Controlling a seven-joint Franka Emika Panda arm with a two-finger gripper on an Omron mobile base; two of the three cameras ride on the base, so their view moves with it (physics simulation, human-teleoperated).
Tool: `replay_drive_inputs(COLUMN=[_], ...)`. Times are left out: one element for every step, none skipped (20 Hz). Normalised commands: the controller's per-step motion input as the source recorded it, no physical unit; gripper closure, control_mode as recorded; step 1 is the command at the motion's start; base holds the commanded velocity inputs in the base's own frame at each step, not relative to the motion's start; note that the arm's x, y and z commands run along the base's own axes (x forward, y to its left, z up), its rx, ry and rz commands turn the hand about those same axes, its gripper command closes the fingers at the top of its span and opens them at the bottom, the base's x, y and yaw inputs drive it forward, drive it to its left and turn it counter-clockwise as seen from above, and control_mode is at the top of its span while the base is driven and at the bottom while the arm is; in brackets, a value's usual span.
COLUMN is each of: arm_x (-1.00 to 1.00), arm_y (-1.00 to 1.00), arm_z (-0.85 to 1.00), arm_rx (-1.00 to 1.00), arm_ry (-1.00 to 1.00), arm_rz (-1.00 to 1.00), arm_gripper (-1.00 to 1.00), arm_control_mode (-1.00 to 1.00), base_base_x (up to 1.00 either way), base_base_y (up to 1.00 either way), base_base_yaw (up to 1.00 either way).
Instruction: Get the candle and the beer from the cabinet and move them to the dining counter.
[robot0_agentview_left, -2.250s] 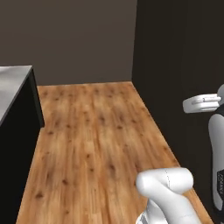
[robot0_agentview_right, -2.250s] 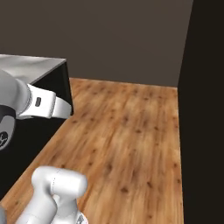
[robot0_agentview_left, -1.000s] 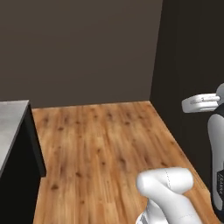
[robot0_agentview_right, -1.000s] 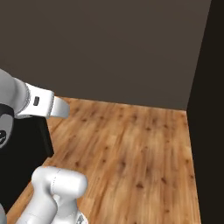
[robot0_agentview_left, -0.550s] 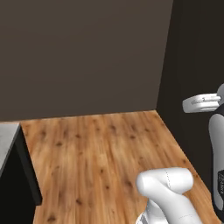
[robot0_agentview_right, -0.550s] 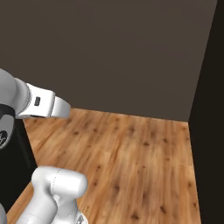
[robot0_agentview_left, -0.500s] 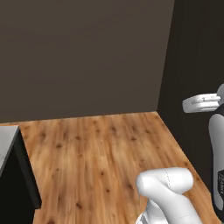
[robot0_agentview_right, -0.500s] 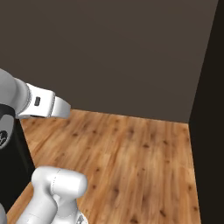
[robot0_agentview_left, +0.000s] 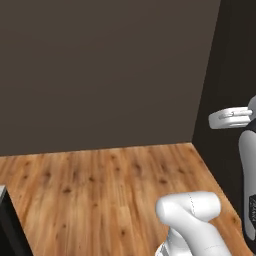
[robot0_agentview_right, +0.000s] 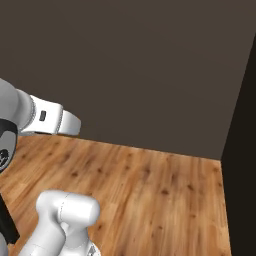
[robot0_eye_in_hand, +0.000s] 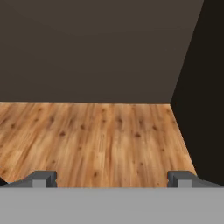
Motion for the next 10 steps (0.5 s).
replay_drive_inputs(arm_x=[0.00,0.00,0.00,0.00,0.00,0.00,0.00,0.00,0.00,0.00], arm_y=[0.00,0.00,0.00,0.00,0.00,0.00,0.00,0.00,0.00,0.00], arm_z=[0.00,0.00,0.00,0.00,0.00,0.00,0.00,0.00,0.00,0.00], arm_rx=[0.00,0.00,0.00,0.00,0.00,0.00,0.00,0.00,0.00,0.00], arm_ry=[0.00,0.00,0.00,0.00,0.00,0.00,0.00,0.00,0.00,0.00], arm_rz=[0.00,0.00,0.00,0.00,0.00,0.00,0.00,0.00,0.00,0.00], arm_gripper=[-1.00,-1.00,-1.00,-1.00,-1.00,-1.00,-1.00,-1.00,-1.00,-1.00], arm_control_mode=[1.00,1.00,1.00,1.00,1.00,1.00,1.00,1.00,1.00,1.00], base_base_x=[1.00,1.00,1.00,1.00,1.00,1.00,1.00,1.00,1.00,1.00], base_base_y=[-0.32,-0.32,-0.35,-0.36,-0.36,-0.36,-0.31,-0.29,-0.26,-0.16], base_base_yaw=[0.11,0.11,0.12,0.14,0.15,0.16,0.21,0.22,0.24,0.31])
